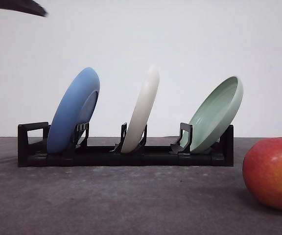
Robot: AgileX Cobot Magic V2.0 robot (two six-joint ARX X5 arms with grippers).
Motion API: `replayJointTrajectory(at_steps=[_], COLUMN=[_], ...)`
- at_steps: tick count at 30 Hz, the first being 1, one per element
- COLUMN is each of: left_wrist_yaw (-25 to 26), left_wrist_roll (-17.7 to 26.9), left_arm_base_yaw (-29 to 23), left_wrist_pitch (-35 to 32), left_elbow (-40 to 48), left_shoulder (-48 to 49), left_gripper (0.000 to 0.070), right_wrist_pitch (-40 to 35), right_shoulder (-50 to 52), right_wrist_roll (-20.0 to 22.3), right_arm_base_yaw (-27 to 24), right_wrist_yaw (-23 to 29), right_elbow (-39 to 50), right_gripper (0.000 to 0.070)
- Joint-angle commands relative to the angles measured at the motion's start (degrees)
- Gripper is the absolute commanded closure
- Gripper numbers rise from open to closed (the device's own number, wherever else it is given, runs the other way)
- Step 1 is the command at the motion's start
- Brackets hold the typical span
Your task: Place pomegranate in white plate
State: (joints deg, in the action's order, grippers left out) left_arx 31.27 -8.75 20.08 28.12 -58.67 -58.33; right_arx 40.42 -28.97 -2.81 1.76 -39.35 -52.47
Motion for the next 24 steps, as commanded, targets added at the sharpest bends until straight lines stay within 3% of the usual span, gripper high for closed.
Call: replayJointTrajectory(at_steps=[1,13,24], left_wrist_yaw=[-1.6,-15.6,-21.0], left_wrist_roll=[-0.3,3.2,4.1], left_arm_base_yaw=[2.0,13.8,18.4], left_wrist_pitch=[-0.2,4.2,2.1], left_elbow=[-3.9,-25.0,-29.4], left_shoulder=[-4.6,-29.4,-41.1], left_gripper=[0.0068,0.0069,0.0069], right_wrist_pitch=[-0.5,-0.4,0.3], right_shoulder=[-0.2,-0.2,-0.2], right_wrist_roll=[-0.5,-1.3,-1.4], right_arm_base_yaw=[0.0,0.0,0.0], right_wrist_yaw=[-0.2,-0.1,-0.1], right_elbow=[-0.9,-0.9,-0.9], right_gripper=[0.0127,0.0127,0.0127])
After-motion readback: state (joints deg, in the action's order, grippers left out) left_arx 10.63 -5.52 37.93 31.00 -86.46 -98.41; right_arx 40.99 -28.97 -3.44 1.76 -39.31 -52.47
